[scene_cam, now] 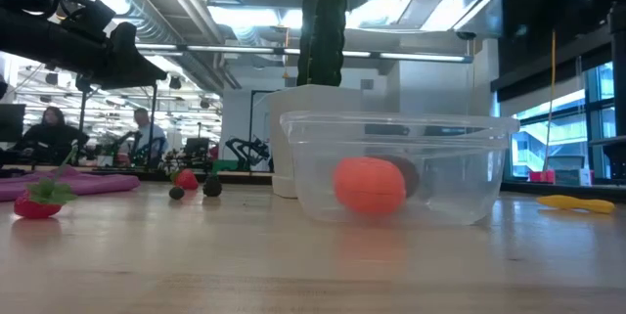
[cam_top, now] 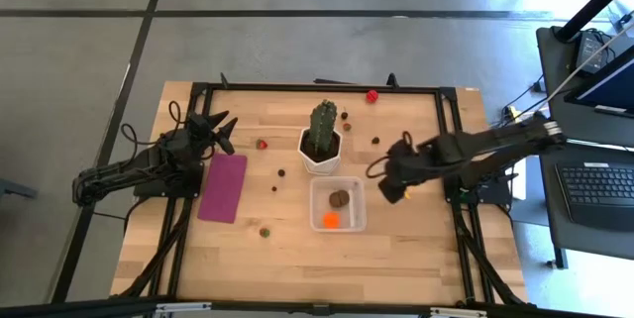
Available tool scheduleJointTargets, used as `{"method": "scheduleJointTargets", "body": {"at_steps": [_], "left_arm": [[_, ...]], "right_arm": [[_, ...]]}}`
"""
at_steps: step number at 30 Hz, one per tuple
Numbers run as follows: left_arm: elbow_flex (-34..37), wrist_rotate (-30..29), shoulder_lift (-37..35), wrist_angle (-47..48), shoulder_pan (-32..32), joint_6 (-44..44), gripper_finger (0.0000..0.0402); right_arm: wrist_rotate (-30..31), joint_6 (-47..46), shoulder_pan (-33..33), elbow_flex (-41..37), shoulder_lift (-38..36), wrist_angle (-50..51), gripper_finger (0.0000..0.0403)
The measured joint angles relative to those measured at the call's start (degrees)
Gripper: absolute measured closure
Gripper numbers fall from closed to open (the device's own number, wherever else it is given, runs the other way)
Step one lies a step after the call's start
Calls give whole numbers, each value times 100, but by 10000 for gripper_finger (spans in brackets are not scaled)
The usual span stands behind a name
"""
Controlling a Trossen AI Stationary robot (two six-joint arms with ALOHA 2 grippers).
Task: Pick and placing Produce into tupperware
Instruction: Put the yellow corn into the transparent bin
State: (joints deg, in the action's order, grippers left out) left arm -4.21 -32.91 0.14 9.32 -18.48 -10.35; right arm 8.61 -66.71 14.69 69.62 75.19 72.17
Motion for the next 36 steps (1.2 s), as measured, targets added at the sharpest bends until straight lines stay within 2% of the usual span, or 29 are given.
{"method": "scheduleJointTargets", "body": {"at_steps": [5, 10, 13, 22, 29, 32, 36], "left_arm": [[-1, 0, 0, 0, 0, 0, 225], [0, 0, 0, 0, 2, 0, 225], [-1, 0, 0, 0, 1, 0, 225], [0, 0, 0, 0, 1, 0, 225], [-1, 0, 2, 0, 2, 0, 225], [0, -1, 0, 0, 1, 0, 225], [-1, 0, 1, 0, 2, 0, 225]], "right_arm": [[81, -491, 62, -1511, -507, -1077, 148], [70, -513, -3, -2703, -433, -2370, 149], [-15, -730, -5, -3145, -369, -2612, 149], [-124, -967, -5, -3625, -251, -3307, 149], [-119, -936, -5, -3732, 164, -3347, 151], [-87, -936, -4, -3706, 356, -3359, 167], [-98, -934, -3, -3643, 480, -3321, 208]]}}
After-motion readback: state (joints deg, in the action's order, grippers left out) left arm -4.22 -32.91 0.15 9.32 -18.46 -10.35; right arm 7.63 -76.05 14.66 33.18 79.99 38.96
